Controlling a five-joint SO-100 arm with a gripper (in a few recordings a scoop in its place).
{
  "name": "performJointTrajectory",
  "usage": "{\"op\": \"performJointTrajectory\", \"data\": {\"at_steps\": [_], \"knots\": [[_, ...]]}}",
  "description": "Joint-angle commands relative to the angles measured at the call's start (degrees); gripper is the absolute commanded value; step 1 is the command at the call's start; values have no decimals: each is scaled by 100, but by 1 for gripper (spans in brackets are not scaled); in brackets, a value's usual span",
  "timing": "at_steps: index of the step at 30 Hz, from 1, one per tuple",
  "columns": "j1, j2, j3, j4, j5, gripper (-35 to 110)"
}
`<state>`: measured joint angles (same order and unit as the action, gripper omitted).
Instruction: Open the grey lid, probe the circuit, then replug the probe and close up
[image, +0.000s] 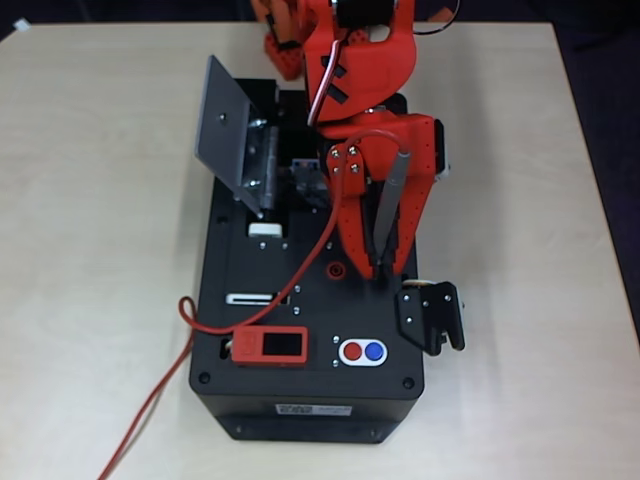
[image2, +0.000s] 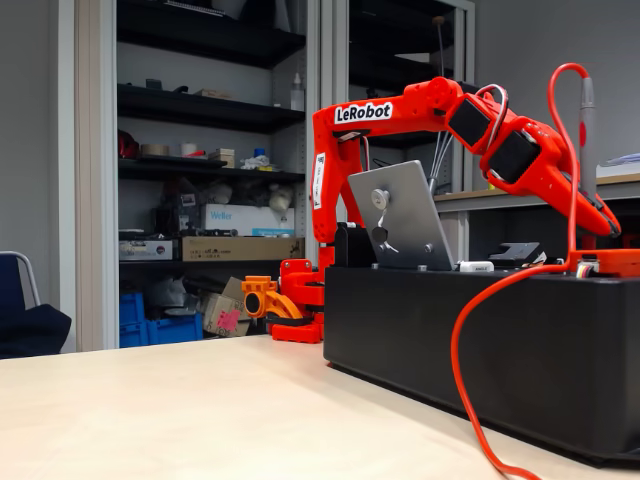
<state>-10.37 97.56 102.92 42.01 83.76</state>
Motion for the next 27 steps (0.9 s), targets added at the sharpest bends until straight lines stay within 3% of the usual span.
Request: {"op": "performJointTrajectory", "data": {"at_steps": [1, 5, 8, 11, 21, 27], "knots": [[-185, 158, -35, 70, -44, 11], [-352, 220, -97, 70, -9, 28], [-378, 299, -88, 105, -26, 31], [-369, 352, -79, 237, -70, 30], [-141, 659, -369, 1494, -229, 2], [132, 686, -721, 2329, -369, 0]]}}
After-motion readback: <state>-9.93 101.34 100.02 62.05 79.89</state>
